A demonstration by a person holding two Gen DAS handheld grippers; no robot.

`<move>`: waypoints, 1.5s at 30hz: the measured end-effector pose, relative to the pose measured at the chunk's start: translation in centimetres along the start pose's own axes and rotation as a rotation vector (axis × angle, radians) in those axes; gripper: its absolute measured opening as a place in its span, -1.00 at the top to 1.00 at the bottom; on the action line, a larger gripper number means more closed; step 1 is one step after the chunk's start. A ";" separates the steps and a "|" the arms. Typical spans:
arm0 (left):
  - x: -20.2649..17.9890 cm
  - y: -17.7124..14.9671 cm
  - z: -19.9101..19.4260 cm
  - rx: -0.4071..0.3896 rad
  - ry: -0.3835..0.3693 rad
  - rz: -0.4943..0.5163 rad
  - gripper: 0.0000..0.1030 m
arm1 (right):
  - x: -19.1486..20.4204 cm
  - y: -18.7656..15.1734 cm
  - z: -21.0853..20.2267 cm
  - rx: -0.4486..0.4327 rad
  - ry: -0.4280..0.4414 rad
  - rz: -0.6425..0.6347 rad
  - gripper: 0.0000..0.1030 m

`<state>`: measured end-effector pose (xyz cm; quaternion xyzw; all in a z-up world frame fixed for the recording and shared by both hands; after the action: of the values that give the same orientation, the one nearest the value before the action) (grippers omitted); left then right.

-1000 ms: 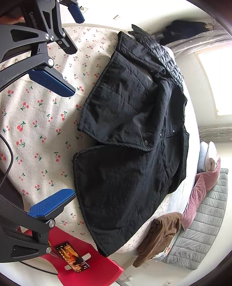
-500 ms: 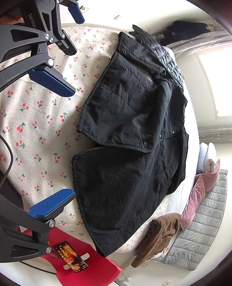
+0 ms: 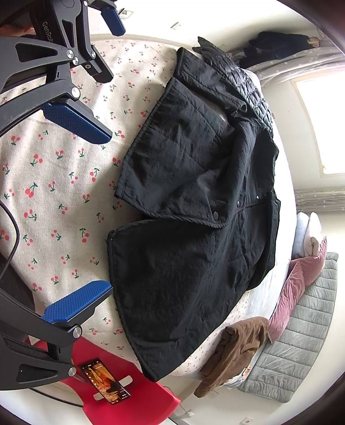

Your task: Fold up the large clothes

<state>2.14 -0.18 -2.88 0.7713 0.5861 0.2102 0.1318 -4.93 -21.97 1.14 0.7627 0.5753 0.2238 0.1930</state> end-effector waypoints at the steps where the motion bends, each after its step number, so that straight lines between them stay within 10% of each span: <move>1: 0.0 0.0 0.0 0.000 0.000 0.000 -1.00 | 0.0 0.0 0.0 0.000 -0.001 0.000 -1.00; 45: -0.1 1.8 2.8 0.025 -0.089 0.011 -1.00 | -0.4 1.4 1.9 0.016 -0.009 -0.035 -1.00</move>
<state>5.01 -0.70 -4.54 0.7845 0.5782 0.1693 0.1470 -2.85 -22.80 0.35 0.7550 0.5894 0.2126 0.1933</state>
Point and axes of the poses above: each gripper's, at about its wrist camera, not at the fingertips, and z roughly the way its jaws point, x to its left, y to its top, the point moved 4 cm from there along z, roughly the way its jaws point, and after that the axes turned 11 degrees about z, right-handed, at the moved point
